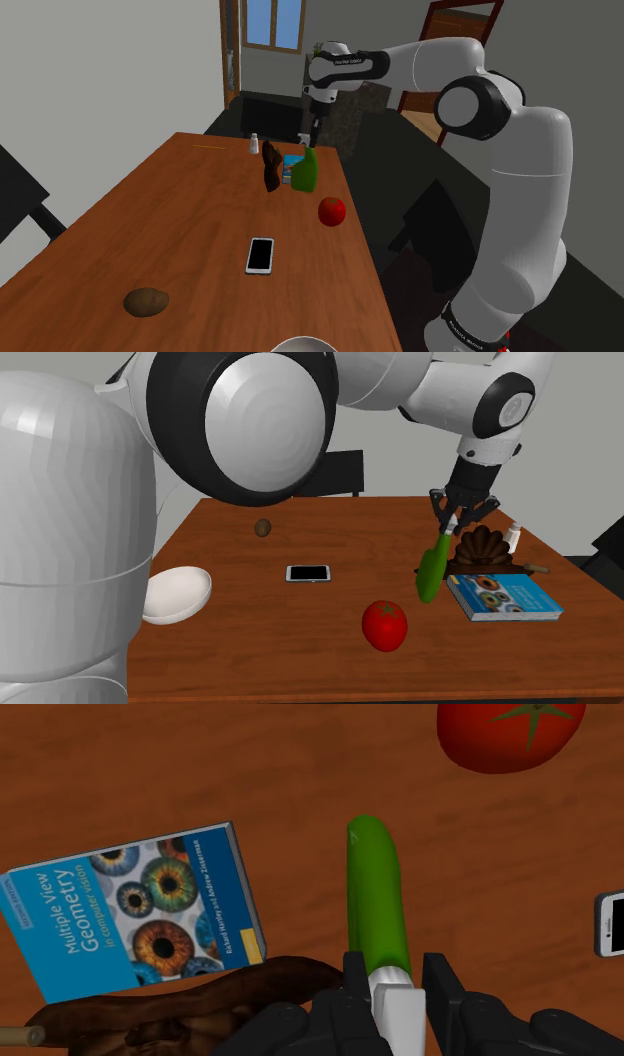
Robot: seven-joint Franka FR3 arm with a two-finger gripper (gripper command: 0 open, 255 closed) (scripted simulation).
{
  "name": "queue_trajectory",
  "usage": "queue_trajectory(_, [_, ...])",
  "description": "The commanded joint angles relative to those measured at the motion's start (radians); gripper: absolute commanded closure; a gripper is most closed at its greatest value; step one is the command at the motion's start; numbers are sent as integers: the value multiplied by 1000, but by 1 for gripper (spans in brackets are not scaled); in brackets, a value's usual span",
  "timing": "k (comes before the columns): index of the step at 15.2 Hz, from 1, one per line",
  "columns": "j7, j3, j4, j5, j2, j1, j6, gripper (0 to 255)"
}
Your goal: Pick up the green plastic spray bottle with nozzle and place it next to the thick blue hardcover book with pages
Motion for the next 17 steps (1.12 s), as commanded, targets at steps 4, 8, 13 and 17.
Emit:
queue_trajectory(4, [-5,0,-51,2,12,1,64,255])
queue_trajectory(8, [-7,1,-68,2,16,1,84,255])
queue_trajectory(13, [-7,1,-68,2,16,1,84,255])
queue_trajectory(17, [-7,1,-68,2,16,1,84,0])
